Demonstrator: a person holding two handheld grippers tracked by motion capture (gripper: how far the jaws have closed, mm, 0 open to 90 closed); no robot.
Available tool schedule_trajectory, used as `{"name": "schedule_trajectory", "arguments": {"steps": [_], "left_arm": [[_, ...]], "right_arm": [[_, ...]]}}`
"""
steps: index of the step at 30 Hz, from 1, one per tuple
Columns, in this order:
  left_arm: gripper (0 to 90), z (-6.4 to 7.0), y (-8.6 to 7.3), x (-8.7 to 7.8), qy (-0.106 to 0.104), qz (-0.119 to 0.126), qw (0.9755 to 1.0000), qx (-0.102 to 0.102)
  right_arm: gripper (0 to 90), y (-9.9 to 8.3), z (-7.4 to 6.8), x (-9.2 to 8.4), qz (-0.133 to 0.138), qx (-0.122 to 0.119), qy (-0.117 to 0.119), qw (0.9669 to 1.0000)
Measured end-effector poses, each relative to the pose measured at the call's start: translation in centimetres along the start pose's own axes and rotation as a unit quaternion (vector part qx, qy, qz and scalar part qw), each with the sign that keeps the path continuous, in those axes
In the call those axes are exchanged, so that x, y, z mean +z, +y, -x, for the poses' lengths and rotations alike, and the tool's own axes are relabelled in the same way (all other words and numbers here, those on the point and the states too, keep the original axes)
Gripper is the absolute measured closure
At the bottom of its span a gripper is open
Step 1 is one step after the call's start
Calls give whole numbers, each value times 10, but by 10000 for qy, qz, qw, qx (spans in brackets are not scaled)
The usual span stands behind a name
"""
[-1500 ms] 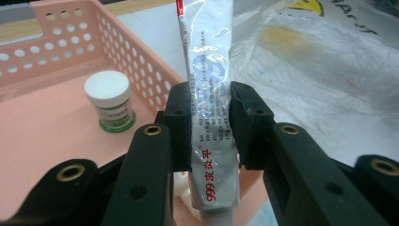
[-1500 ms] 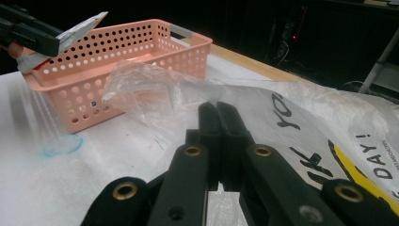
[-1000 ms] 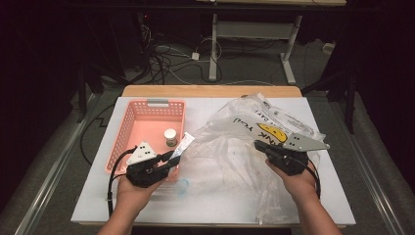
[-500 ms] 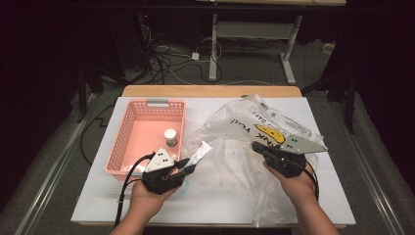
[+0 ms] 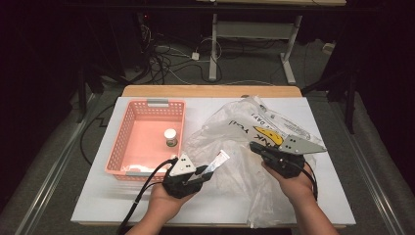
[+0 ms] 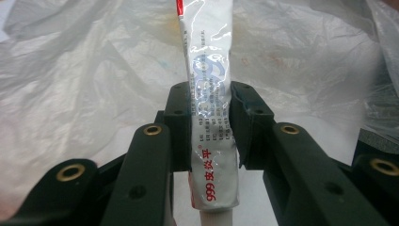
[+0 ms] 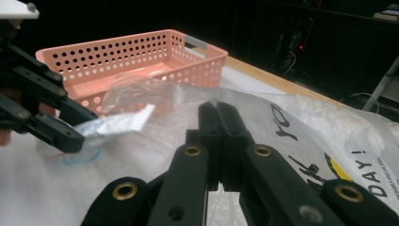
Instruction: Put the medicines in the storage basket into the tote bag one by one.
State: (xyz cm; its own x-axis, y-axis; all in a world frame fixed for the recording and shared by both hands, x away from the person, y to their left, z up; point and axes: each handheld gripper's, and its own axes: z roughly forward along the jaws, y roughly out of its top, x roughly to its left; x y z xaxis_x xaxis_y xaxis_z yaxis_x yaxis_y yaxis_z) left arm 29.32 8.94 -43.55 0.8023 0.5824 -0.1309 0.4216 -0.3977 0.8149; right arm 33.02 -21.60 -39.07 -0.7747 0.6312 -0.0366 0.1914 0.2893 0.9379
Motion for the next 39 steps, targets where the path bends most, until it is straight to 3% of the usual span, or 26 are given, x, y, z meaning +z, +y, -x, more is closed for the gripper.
{"name": "schedule_trajectory", "arguments": {"steps": [15,39], "left_arm": [[688,-3,16,45,19,-38,10000,-87],[687,0,42,111,272,-53,9996,11]], "right_arm": [[900,0,0,1,8,-4,4,10000],[900,1,7,-1,76,70,-38,9999]]}}
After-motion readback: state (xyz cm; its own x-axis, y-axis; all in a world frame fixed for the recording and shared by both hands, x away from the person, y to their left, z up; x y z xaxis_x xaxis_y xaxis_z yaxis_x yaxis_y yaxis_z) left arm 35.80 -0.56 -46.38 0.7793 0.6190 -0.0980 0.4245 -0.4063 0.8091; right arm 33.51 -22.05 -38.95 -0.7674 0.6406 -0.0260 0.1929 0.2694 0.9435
